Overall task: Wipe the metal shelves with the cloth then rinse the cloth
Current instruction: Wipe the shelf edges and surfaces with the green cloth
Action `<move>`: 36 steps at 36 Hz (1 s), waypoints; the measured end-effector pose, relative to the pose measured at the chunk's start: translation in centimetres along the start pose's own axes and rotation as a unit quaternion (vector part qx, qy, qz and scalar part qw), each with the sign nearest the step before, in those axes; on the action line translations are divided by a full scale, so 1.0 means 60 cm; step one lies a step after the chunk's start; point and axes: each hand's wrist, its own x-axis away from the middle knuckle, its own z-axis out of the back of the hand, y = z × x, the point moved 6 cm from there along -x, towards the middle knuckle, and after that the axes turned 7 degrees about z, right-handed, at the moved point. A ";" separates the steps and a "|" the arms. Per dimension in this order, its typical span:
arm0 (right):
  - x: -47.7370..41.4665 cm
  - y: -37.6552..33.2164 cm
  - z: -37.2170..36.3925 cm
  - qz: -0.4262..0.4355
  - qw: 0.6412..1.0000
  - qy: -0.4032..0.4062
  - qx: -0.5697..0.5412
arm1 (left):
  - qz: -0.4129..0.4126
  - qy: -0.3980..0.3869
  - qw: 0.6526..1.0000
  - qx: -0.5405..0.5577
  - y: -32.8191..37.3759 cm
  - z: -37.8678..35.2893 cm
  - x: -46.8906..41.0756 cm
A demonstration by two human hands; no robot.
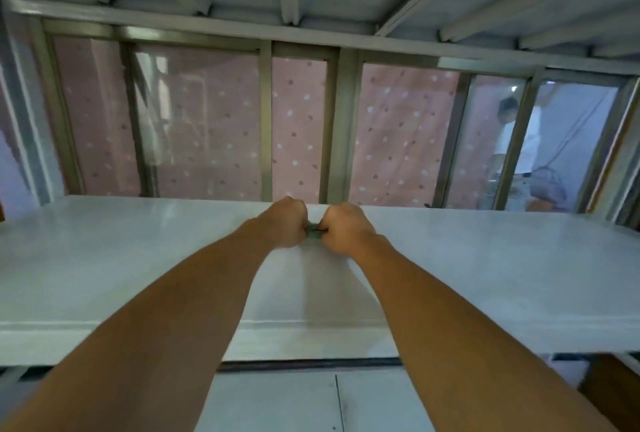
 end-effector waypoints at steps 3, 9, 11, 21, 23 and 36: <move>0.052 -0.028 0.015 -0.008 1.000 0.008 0.011 | -0.024 -0.004 1.000 -0.009 0.007 0.012 0.059; 0.137 -0.088 0.028 -0.031 0.999 0.002 0.029 | -0.026 -0.011 1.000 -0.009 0.001 0.031 0.170; 0.161 -0.110 0.035 -0.031 0.999 -0.003 0.034 | -0.025 -0.014 1.000 0.001 -0.005 0.037 0.202; 0.244 -0.219 0.063 -0.020 0.998 -0.029 0.057 | -0.011 -0.012 0.999 0.032 -0.043 0.072 0.334; 0.249 -0.244 0.065 -0.014 0.998 -0.034 0.058 | -0.001 -0.012 0.999 0.034 -0.057 0.079 0.354; 0.230 -0.292 0.040 0.021 0.997 -0.033 0.062 | 0.044 0.012 0.999 0.029 -0.120 0.088 0.369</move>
